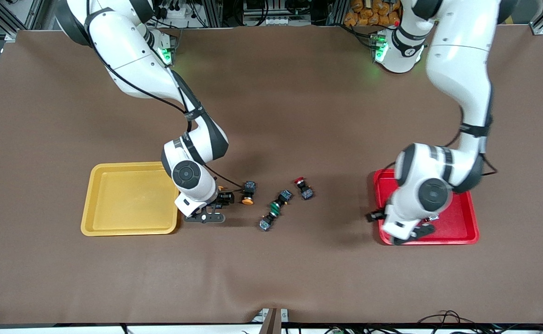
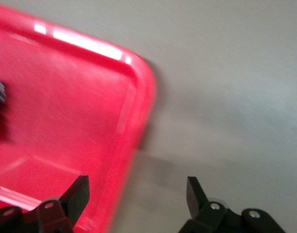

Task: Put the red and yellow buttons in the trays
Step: 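Place the yellow button in the yellow tray while the left gripper grasps another button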

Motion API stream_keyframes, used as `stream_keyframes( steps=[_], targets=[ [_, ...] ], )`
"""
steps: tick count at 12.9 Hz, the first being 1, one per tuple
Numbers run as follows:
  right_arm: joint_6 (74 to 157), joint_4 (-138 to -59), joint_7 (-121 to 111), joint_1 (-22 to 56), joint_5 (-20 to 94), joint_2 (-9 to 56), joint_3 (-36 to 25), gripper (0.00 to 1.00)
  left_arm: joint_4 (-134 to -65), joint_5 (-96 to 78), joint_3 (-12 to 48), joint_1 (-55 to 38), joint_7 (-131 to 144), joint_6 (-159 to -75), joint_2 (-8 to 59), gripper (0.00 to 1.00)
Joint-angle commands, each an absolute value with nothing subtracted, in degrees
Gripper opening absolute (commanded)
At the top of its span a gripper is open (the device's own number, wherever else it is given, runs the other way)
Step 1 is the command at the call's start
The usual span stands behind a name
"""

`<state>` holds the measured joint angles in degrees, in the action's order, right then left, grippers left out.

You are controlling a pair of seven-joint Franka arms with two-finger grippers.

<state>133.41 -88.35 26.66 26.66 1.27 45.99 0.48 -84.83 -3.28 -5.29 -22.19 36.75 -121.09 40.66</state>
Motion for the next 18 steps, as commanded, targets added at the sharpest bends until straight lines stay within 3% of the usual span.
stream_keyframes(
  steps=[1,2,10,16,17,18],
  targets=[
    [133.77,-88.42,27.51,27.16,1.93,45.88,0.18,0.09,-84.64,-4.12,-5.71,-25.91,44.71,-120.59,40.34,0.89],
    [133.68,-88.42,27.51,26.98,2.02,45.70,0.18,0.00,-84.55,-5.78,-5.71,-27.67,46.91,-120.59,40.69,0.89],
    [117.78,-88.59,14.79,17.24,2.02,35.34,0.18,0.00,-84.64,-9.14,-5.71,-35.50,55.10,-128.14,45.26,0.89],
    [120.84,-94.38,5.37,10.82,1.85,34.10,0.09,0.00,-84.64,-9.14,-5.71,-39.11,59.59,-133.85,48.07,0.89],
    [124.59,-97.53,4.58,10.29,1.76,33.49,0.09,0.00,-84.64,-8.97,-5.80,-39.81,59.68,-134.03,48.25,0.86],
    [128.63,-100.34,4.48,10.11,1.76,33.31,0.09,0.00,-84.64,-8.88,-5.80,-40.25,60.29,-134.03,48.25,0.67]
  ],
)
